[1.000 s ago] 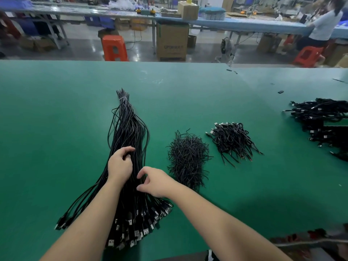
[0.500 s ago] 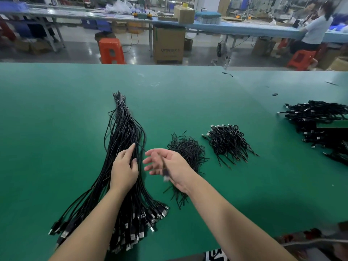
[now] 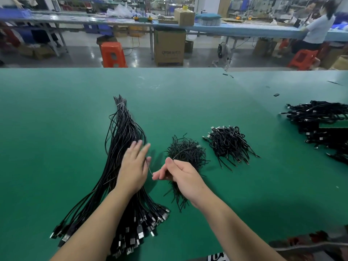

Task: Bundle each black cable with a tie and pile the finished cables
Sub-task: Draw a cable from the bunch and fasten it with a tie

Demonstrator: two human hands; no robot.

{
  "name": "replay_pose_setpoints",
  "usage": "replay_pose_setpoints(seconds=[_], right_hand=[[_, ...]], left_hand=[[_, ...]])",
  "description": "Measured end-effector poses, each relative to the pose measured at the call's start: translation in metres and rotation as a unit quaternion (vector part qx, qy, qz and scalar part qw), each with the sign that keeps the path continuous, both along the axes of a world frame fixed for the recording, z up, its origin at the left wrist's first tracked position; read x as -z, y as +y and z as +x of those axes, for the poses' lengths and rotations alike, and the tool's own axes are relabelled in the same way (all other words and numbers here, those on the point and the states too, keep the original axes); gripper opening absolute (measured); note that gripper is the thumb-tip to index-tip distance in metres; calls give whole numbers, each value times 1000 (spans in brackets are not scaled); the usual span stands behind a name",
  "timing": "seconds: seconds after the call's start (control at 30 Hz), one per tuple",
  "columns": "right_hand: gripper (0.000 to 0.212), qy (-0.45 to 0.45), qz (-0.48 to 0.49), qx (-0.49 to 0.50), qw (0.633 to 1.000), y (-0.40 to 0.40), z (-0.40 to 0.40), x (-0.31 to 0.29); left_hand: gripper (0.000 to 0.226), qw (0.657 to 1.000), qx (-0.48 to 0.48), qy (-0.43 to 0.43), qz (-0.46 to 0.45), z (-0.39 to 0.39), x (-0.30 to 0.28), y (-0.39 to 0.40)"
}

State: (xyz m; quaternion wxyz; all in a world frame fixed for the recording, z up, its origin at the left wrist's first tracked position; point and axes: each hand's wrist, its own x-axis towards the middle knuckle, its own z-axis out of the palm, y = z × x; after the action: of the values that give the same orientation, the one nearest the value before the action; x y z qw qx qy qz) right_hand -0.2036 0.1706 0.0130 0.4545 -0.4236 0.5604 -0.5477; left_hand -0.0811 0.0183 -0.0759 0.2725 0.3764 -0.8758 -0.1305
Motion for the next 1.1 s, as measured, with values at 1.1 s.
replay_pose_setpoints(seconds=[1.1], right_hand=[[41, -46, 12, -117, 992, 1, -6, -45]], left_hand=[[48, 753, 302, 171, 559, -7, -153, 34]])
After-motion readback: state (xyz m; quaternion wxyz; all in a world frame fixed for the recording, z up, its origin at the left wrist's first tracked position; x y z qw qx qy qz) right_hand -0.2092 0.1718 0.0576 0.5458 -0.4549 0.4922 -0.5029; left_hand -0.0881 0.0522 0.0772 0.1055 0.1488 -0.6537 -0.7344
